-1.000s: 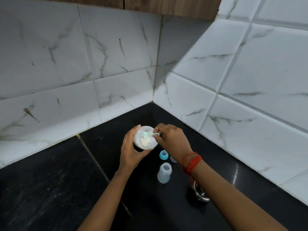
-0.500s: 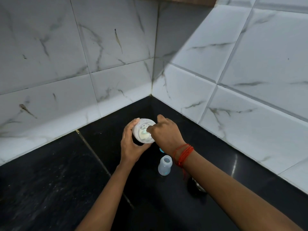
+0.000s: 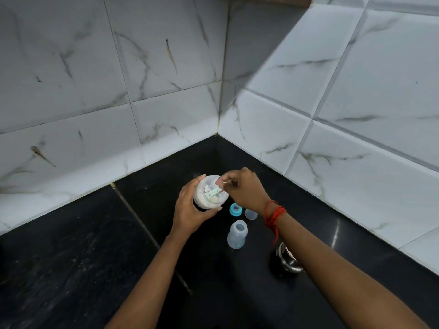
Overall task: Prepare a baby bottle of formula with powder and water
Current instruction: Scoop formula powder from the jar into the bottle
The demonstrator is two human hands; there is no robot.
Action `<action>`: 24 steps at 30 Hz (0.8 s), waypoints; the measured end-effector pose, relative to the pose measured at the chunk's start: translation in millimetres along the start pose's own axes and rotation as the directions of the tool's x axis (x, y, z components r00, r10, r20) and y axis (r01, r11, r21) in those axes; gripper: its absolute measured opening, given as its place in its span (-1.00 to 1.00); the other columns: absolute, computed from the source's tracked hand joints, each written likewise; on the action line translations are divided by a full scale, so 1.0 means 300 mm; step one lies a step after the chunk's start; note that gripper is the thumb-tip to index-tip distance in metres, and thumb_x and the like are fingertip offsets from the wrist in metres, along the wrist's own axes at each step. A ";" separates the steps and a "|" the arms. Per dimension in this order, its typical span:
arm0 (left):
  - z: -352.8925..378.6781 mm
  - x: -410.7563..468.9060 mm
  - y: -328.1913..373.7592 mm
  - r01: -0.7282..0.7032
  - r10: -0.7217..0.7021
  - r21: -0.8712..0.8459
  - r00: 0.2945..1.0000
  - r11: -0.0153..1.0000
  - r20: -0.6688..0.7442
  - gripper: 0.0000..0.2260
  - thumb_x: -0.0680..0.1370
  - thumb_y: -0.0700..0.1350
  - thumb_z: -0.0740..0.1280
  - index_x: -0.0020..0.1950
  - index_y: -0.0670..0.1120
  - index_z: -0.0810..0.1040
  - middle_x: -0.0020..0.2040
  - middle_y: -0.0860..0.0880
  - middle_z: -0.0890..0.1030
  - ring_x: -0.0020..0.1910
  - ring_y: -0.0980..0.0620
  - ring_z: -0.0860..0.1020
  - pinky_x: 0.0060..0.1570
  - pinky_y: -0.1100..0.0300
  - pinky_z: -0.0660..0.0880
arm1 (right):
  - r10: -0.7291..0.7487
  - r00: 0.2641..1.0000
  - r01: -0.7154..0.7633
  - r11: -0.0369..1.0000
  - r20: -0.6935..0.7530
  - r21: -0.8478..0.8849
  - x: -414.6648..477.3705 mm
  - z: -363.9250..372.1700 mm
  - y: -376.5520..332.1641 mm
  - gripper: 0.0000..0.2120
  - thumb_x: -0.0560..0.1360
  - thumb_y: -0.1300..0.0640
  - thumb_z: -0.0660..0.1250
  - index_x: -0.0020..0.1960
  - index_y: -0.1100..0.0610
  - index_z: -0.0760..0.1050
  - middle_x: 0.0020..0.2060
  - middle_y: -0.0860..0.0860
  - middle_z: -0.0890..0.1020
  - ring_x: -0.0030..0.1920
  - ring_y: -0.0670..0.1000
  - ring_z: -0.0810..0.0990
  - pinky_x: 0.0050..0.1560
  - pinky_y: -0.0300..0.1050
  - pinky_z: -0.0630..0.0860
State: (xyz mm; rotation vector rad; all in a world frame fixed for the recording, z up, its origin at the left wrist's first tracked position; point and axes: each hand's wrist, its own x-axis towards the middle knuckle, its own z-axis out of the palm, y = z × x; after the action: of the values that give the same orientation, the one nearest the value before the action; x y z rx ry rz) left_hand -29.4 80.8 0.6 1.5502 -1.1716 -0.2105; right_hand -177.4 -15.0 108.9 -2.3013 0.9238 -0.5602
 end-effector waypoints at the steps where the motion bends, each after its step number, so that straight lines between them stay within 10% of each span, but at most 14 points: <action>1: 0.002 -0.005 -0.005 0.020 -0.020 -0.009 1.000 1.000 0.006 -0.16 0.24 0.01 0.72 0.46 0.05 0.46 0.41 0.18 0.52 0.40 0.14 0.47 0.38 -0.02 0.48 | 0.051 0.999 -0.050 0.994 -0.009 0.096 0.000 -0.006 0.010 -0.81 0.49 0.29 0.37 -0.06 0.08 0.72 -0.12 -0.05 0.74 -0.09 -0.28 0.63 -0.02 -0.41 0.52; 7: 0.011 -0.034 -0.005 0.124 -0.120 -0.103 0.992 0.987 0.045 -0.18 0.20 0.05 0.74 0.41 0.13 0.50 0.33 0.19 0.59 0.34 0.16 0.54 0.33 0.04 0.54 | 0.281 0.955 -0.213 0.869 -0.093 0.447 -0.015 0.001 0.092 -0.86 0.52 0.30 0.39 -0.02 0.15 0.71 -0.13 0.03 0.76 -0.04 0.05 0.73 0.13 -0.01 0.64; 15: 0.013 -0.040 -0.009 0.179 -0.175 -0.115 0.984 0.977 0.039 -0.16 0.20 0.19 0.70 0.42 0.10 0.49 0.33 0.14 0.58 0.32 0.18 0.54 0.30 0.10 0.55 | 0.339 0.928 -0.200 0.805 -0.156 0.558 -0.020 -0.020 0.120 -0.86 0.53 0.31 0.39 0.04 0.21 0.69 -0.14 0.08 0.75 -0.19 -0.14 0.69 -0.14 -0.35 0.54; 24: 0.049 -0.033 -0.066 0.288 -0.282 -0.084 0.957 0.954 0.073 -0.20 0.20 0.04 0.72 0.37 0.10 0.47 0.25 0.15 0.61 0.22 0.21 0.58 0.19 0.24 0.55 | 0.422 0.891 -0.240 0.750 -0.166 0.616 -0.015 0.010 0.151 -0.86 0.52 0.32 0.40 -0.03 0.15 0.70 -0.15 0.09 0.75 -0.07 0.03 0.73 0.02 -0.20 0.60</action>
State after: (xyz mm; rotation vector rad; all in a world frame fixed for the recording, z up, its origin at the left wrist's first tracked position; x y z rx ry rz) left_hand -33.3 76.4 -25.4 1.6346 -0.9650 -0.5003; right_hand -200.4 -37.0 76.2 -1.4740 1.0909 -0.9014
